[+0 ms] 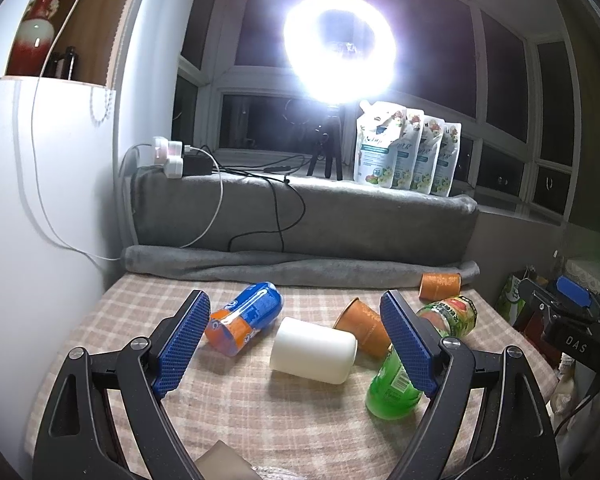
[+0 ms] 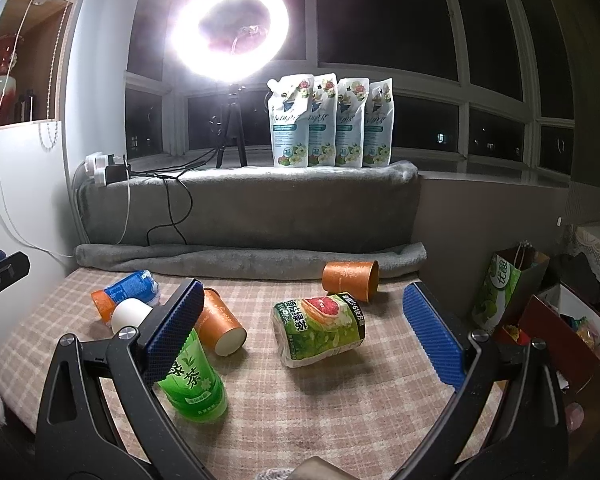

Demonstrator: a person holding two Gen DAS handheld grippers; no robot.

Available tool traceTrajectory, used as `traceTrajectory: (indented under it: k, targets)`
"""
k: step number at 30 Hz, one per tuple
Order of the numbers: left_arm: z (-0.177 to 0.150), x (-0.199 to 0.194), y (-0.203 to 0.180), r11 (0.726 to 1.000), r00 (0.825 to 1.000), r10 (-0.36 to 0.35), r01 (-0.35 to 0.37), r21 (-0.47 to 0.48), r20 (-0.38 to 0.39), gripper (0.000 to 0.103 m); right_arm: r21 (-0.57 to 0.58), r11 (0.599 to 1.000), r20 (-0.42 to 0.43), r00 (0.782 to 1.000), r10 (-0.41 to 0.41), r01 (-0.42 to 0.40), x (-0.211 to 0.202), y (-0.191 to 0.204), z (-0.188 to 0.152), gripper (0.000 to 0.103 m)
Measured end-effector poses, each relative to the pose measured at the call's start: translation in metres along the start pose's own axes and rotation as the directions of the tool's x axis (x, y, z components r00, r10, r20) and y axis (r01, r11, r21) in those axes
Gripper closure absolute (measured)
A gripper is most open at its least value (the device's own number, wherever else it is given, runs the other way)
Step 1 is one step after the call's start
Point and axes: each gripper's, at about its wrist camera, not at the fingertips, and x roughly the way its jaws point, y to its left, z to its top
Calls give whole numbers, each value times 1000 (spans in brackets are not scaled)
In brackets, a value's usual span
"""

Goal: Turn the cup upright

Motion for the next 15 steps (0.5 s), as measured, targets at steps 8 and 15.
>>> traceTrajectory:
  k: [8,15]
  targets:
    - [1,3,1,1000,1000,0,0,-14,-15,16,-2,1000,-3,1000,2,-2,1,0,0,2]
    - [0,4,0,1000,1000,1,-1,-7,-17,16,-2,1000,-4,1000,2,-2,1,0,0,1]
